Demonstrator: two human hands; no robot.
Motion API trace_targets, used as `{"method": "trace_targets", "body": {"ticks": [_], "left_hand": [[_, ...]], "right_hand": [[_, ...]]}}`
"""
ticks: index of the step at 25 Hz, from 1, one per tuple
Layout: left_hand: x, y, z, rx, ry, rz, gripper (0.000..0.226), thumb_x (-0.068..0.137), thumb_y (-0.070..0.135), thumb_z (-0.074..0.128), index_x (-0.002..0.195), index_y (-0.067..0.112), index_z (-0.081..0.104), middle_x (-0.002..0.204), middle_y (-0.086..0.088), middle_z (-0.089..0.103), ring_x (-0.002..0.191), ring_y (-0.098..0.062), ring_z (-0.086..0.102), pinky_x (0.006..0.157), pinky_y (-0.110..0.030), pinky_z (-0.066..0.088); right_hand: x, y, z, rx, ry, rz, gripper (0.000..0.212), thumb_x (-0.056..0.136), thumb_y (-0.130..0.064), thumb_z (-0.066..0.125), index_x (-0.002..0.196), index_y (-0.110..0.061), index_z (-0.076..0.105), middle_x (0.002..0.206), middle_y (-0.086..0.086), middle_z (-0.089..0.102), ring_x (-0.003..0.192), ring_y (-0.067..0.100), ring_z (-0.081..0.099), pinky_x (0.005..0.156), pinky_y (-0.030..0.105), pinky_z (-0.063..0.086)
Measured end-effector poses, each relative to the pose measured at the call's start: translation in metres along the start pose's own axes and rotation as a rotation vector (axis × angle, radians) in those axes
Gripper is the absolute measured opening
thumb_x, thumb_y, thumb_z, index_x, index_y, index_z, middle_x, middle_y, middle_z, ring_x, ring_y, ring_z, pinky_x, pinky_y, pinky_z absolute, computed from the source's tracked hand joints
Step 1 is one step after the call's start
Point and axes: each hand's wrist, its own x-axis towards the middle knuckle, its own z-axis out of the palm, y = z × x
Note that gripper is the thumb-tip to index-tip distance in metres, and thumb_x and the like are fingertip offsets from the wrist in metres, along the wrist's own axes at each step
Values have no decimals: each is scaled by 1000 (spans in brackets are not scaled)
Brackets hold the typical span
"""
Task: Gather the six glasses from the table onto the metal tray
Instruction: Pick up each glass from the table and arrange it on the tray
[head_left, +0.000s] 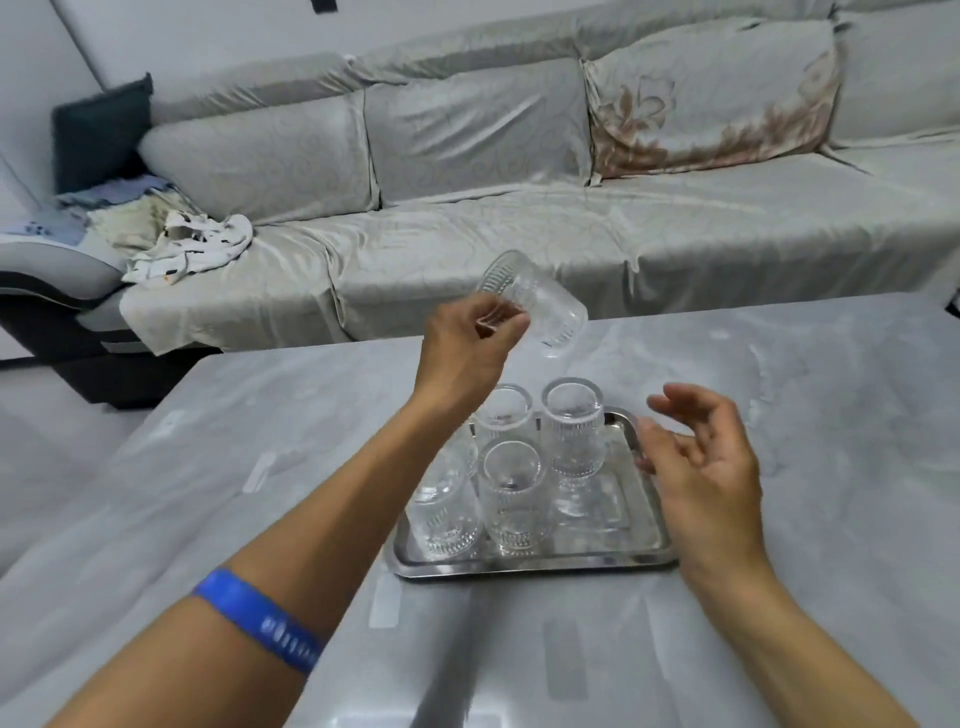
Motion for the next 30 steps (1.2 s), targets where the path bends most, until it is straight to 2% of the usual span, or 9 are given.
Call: {"method": "trace_targets", "body": {"ticks": [3,6,9,11,14,17,19,24,30], "left_hand": [[-60,22,-2,-210,-103,43,5,82,23,72,85,19,73,71,5,72,66,-5,65,64,-27,55],[-110,28,6,-284,-204,35,5,85,11,69,89,14,71,83,0,74,79,-14,70,76,-32,57],[-129,18,-4,-298,-236,-36,19,86,18,68,102,26,65,103,9,71,91,-9,70,80,-29,58],[-136,-3,-26,-239,-25,-105,23,82,24,69,102,35,62,103,15,69,92,-5,68,76,-26,58],[-153,-44,-55,55,196,-155,32,82,15,67,106,34,59,107,15,64,99,2,60,81,-25,53],[-167,-75,-58,60,53,-219,60,76,12,74,125,33,47,119,12,58,108,-3,57,81,-17,46],[-168,-89,-53,14,-47,-268,77,72,15,78,131,40,36,119,15,56,108,-4,58,78,-15,47],[-167,-111,-47,79,-14,-289,74,70,19,80,129,38,39,120,17,61,110,-8,61,89,-27,49],[-164,-113,-49,81,-43,-317,76,70,22,82,132,38,40,123,21,61,111,-1,58,89,-23,46]], "right_hand": [[-1,-24,20,511,-208,501,63,74,-44,72,127,-18,51,116,18,67,94,31,70,78,42,60],[-12,-33,26,683,-240,651,59,78,-39,72,125,-8,55,118,29,65,97,37,70,80,42,60],[-13,-27,16,508,-60,499,53,74,-35,77,120,-22,55,112,20,70,87,32,72,74,41,61],[-6,-22,2,163,1,239,57,67,-38,80,116,-36,51,111,11,70,85,28,70,69,39,58],[0,-2,-9,-520,-58,-55,66,59,-45,80,114,-49,44,106,-4,68,84,24,64,71,34,50],[-9,29,2,-809,-205,-189,72,61,-41,78,123,-44,41,109,-3,62,92,21,61,71,29,43],[-15,49,8,-892,-252,-230,76,65,-38,77,130,-40,38,119,1,57,103,23,59,73,29,44],[-16,73,13,-951,-214,-297,86,68,-35,79,138,-36,29,141,5,45,120,28,51,90,42,51],[-11,67,11,-897,-283,-280,88,66,-32,81,137,-37,29,139,5,47,118,29,53,89,39,50]]}}
